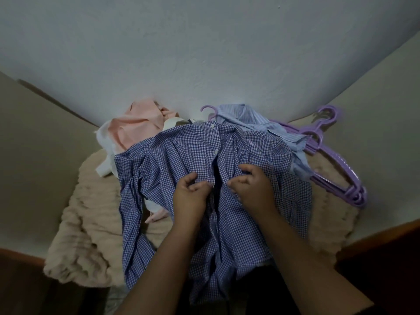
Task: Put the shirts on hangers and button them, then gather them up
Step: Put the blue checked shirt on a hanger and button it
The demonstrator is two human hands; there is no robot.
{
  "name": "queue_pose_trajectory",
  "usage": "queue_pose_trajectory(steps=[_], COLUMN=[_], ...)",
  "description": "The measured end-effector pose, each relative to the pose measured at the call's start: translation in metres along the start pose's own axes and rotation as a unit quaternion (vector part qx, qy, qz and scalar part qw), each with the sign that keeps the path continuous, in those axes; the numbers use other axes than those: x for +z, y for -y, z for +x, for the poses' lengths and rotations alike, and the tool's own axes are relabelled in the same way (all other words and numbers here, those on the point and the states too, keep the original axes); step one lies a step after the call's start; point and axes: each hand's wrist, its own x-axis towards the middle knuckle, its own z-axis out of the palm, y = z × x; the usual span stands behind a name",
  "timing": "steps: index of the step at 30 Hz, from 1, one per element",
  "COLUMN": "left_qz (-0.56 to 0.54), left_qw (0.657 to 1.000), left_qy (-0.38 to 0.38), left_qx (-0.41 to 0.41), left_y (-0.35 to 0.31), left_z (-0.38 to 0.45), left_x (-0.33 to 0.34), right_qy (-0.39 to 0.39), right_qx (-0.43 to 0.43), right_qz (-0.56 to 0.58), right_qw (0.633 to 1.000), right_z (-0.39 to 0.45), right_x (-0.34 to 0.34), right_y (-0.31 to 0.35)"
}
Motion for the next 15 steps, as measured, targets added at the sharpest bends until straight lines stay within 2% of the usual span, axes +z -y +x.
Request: queue_pose_trajectory(steps=[3, 15], left_qz=[-0.054, 0.037], left_qw=[0.998, 0.996], left_qy=[0.029, 0.019], left_qx=[-0.022, 0.082], left_y=[-0.003, -0.003], left_z=[-0.006, -0.017], left_x=[-0.004, 0.001], right_qy=[0.006, -0.006], right_qx=[-0.004, -0.016], right_qz=[0.002, 0.027], right_qw=[1.0, 0.999], right_z=[-0.008, -0.022], right_x=[0.008, 0.018], right_y=[0.001, 0.008])
